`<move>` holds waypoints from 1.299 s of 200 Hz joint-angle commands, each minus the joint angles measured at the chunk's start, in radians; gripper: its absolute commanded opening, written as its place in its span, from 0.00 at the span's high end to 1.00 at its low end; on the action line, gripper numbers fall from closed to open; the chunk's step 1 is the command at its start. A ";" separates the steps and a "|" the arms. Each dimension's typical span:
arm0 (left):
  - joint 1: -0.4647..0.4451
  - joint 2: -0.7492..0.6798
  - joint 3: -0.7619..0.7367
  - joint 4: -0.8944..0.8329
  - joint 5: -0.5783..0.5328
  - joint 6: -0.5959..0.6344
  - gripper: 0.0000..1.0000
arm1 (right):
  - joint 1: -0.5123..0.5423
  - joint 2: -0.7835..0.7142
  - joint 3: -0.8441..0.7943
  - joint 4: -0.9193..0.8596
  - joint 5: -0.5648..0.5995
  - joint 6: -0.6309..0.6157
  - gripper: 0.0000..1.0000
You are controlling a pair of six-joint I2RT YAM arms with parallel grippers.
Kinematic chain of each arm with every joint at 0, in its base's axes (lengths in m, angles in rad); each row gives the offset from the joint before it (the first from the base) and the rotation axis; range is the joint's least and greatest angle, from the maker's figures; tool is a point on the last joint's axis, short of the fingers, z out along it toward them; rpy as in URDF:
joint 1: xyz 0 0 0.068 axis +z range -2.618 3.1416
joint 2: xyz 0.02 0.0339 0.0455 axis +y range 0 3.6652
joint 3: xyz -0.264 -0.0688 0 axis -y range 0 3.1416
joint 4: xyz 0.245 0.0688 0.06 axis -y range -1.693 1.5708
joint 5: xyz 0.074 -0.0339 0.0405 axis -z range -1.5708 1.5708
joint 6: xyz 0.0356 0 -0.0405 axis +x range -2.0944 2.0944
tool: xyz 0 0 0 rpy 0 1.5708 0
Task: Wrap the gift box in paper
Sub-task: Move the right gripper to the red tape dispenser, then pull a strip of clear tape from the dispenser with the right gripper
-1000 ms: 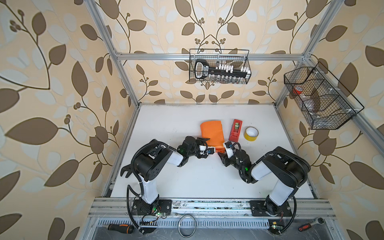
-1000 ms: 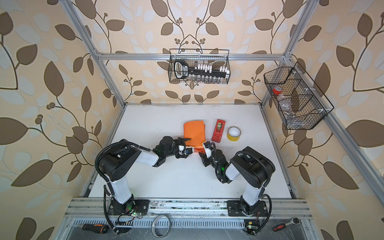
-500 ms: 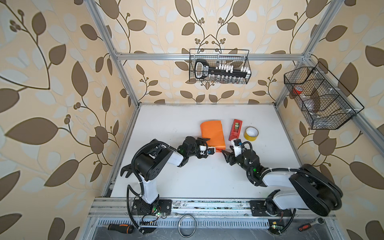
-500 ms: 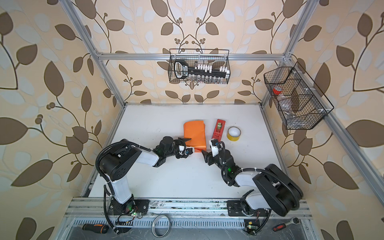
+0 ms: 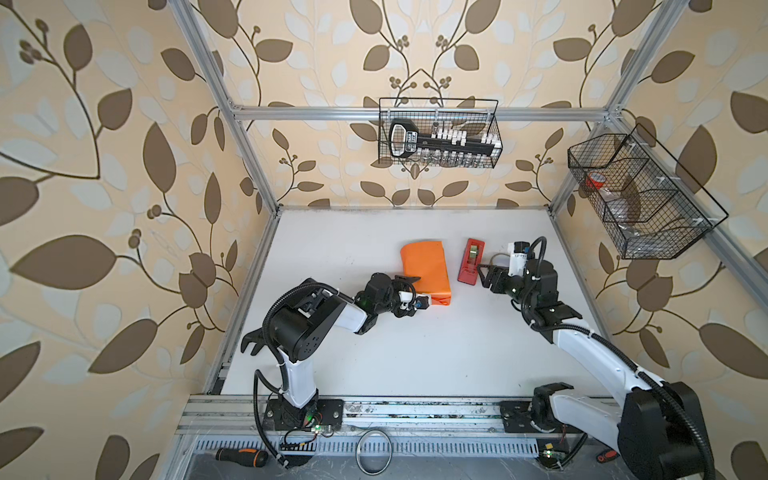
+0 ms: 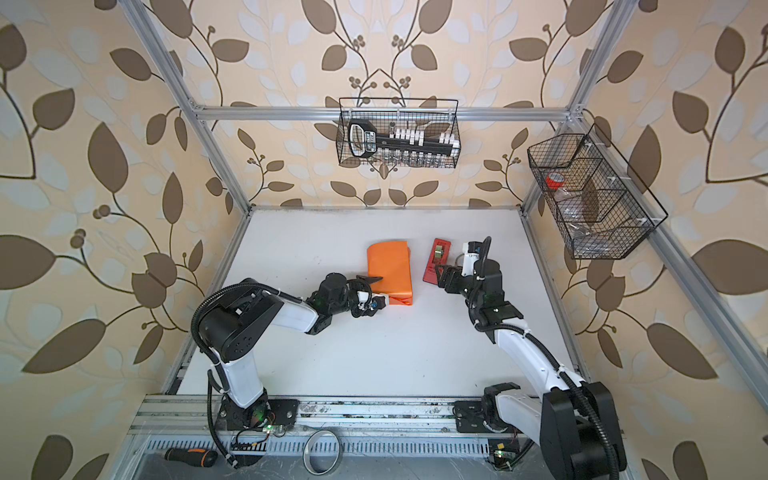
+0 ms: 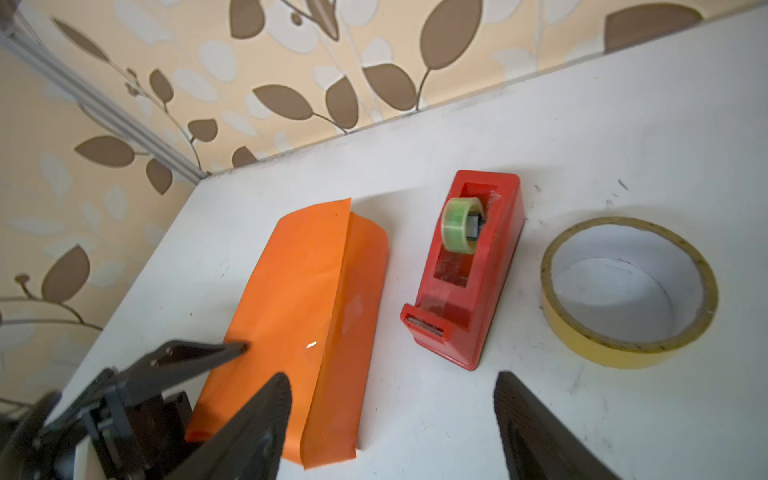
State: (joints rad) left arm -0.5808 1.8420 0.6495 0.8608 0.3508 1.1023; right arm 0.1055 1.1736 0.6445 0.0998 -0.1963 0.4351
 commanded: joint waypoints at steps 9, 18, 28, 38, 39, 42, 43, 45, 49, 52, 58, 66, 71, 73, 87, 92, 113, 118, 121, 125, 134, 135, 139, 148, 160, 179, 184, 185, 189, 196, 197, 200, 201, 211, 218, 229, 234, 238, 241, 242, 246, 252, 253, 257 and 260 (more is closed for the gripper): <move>0.013 0.041 -0.034 -0.126 -0.038 0.099 0.22 | -0.059 0.132 0.103 -0.157 -0.129 0.088 0.31; 0.014 0.039 -0.035 -0.126 -0.038 0.099 0.22 | -0.061 0.165 0.125 -0.157 -0.141 0.103 0.32; 0.013 0.039 -0.035 -0.125 -0.036 0.098 0.22 | -0.061 0.203 0.146 -0.141 -0.156 0.112 0.35; 0.013 0.038 -0.036 -0.123 -0.036 0.098 0.22 | -0.062 0.241 0.174 -0.138 -0.176 0.121 0.37; 0.013 0.037 -0.035 -0.123 -0.036 0.098 0.22 | -0.062 0.247 0.177 -0.138 -0.179 0.122 0.37; 0.013 0.037 -0.036 -0.122 -0.036 0.097 0.22 | -0.063 0.261 0.186 -0.138 -0.183 0.123 0.39; 0.014 0.037 -0.037 -0.121 -0.036 0.097 0.22 | -0.063 0.265 0.188 -0.139 -0.184 0.124 0.39; 0.013 0.038 -0.037 -0.121 -0.036 0.097 0.22 | -0.063 0.271 0.192 -0.137 -0.187 0.124 0.40; 0.013 0.037 -0.035 -0.121 -0.036 0.097 0.22 | -0.062 0.287 0.204 -0.135 -0.193 0.126 0.41; 0.014 0.036 -0.036 -0.123 -0.036 0.097 0.22 | -0.062 0.299 0.210 -0.134 -0.201 0.127 0.42; 0.013 0.036 -0.037 -0.123 -0.033 0.096 0.22 | -0.063 0.323 0.224 -0.130 -0.208 0.130 0.43; 0.014 0.036 -0.036 -0.121 -0.033 0.096 0.22 | -0.062 0.351 0.241 -0.131 -0.210 0.128 0.45; 0.014 0.036 -0.036 -0.121 -0.032 0.096 0.22 | -0.062 0.367 0.250 -0.131 -0.210 0.127 0.47; 0.013 0.035 -0.037 -0.121 -0.031 0.095 0.22 | -0.063 0.373 0.255 -0.131 -0.211 0.127 0.47; 0.013 0.034 -0.037 -0.121 -0.031 0.094 0.22 | -0.062 0.413 0.277 -0.132 -0.215 0.128 0.49; 0.013 0.034 -0.037 -0.121 -0.031 0.093 0.22 | -0.062 0.428 0.286 -0.130 -0.216 0.131 0.50; 0.012 0.033 -0.037 -0.120 -0.029 0.095 0.22 | -0.063 0.487 0.316 -0.123 -0.241 0.134 0.53; 0.013 0.033 -0.037 -0.121 -0.028 0.094 0.22 | -0.063 0.496 0.319 -0.119 -0.245 0.137 0.53; 0.013 0.033 -0.038 -0.121 -0.029 0.095 0.22 | -0.061 0.501 0.322 -0.117 -0.245 0.138 0.54; 0.013 0.033 -0.037 -0.121 -0.028 0.095 0.22 | -0.062 0.507 0.324 -0.114 -0.248 0.140 0.54; 0.014 0.034 -0.037 -0.120 -0.028 0.095 0.22 | -0.063 0.523 0.328 -0.105 -0.253 0.144 0.55; 0.014 0.034 -0.037 -0.121 -0.028 0.095 0.22 | -0.063 0.524 0.329 -0.106 -0.253 0.144 0.55; 0.014 0.034 -0.037 -0.121 -0.029 0.094 0.22 | -0.063 0.529 0.332 -0.104 -0.256 0.145 0.55; 0.013 0.034 -0.035 -0.121 -0.030 0.093 0.23 | -0.062 0.542 0.336 -0.103 -0.262 0.147 0.56; 0.013 0.034 -0.035 -0.121 -0.030 0.093 0.23 | -0.063 0.554 0.335 -0.089 -0.269 0.152 0.56; 0.014 0.034 -0.035 -0.121 -0.031 0.093 0.23 | -0.061 0.580 0.339 -0.064 -0.293 0.167 0.59; 0.013 0.035 -0.035 -0.121 -0.032 0.093 0.23 | -0.062 0.587 0.339 -0.058 -0.302 0.173 0.59; 0.013 0.034 -0.035 -0.121 -0.031 0.093 0.23 | -0.062 0.589 0.339 -0.058 -0.302 0.174 0.59; 0.013 0.034 -0.036 -0.121 -0.032 0.093 0.23 | -0.061 0.593 0.339 -0.052 -0.307 0.177 0.60; 0.014 0.034 -0.036 -0.121 -0.031 0.093 0.23 | -0.063 0.602 0.339 -0.046 -0.310 0.183 0.61; 0.014 0.034 -0.035 -0.121 -0.032 0.093 0.23 | -0.063 0.602 0.339 -0.045 -0.310 0.185 0.61; 0.013 0.033 -0.036 -0.121 -0.031 0.094 0.23 | -0.063 0.605 0.338 -0.041 -0.311 0.187 0.61; 0.012 0.034 -0.036 -0.121 -0.032 0.093 0.23 | -0.063 0.605 0.338 -0.040 -0.312 0.187 0.61; 0.013 0.034 -0.035 -0.121 -0.032 0.092 0.23 | -0.063 0.614 0.336 -0.032 -0.319 0.197 0.63; 0.014 0.034 -0.035 -0.121 -0.033 0.092 0.23 | -0.062 0.618 0.334 -0.028 -0.321 0.201 0.65; 0.013 0.034 -0.035 -0.121 -0.032 0.093 0.23 | -0.061 0.623 0.328 -0.017 -0.327 0.216 0.67; 0.013 0.035 -0.035 -0.120 -0.033 0.093 0.23 | -0.062 0.623 0.326 -0.015 -0.327 0.218 0.68; 0.013 0.033 -0.035 -0.120 -0.033 0.093 0.22 | -0.062 0.623 0.324 -0.011 -0.327 0.223 0.70; 0.013 0.033 -0.035 -0.120 -0.033 0.093 0.23 | -0.062 0.623 0.322 -0.008 -0.327 0.226 0.70; 0.013 0.033 -0.036 -0.120 -0.033 0.093 0.23 | -0.063 0.624 0.321 -0.006 -0.328 0.227 0.71; 0.014 0.033 -0.035 -0.120 -0.033 0.093 0.23 | -0.064 0.623 0.318 -0.004 -0.331 0.233 0.72; 0.013 0.032 -0.035 -0.120 -0.033 0.093 0.23 | -0.063 0.623 0.314 0.008 -0.335 0.241 0.73; 0.013 0.032 -0.035 -0.120 -0.033 0.093 0.23 | -0.064 0.623 0.313 0.009 -0.336 0.243 0.73; 0.014 0.032 -0.036 -0.120 -0.033 0.093 0.23 | -0.064 0.624 0.311 0.017 -0.340 0.249 0.75; 0.013 0.033 -0.036 -0.121 -0.033 0.093 0.23 | -0.064 0.624 0.308 0.021 -0.343 0.254 0.75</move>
State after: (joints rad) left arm -0.5808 1.8423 0.6472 0.8650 0.3511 1.1023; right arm 0.0387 1.7721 0.9577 0.0883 -0.5056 0.6449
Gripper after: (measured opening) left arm 0.776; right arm 0.269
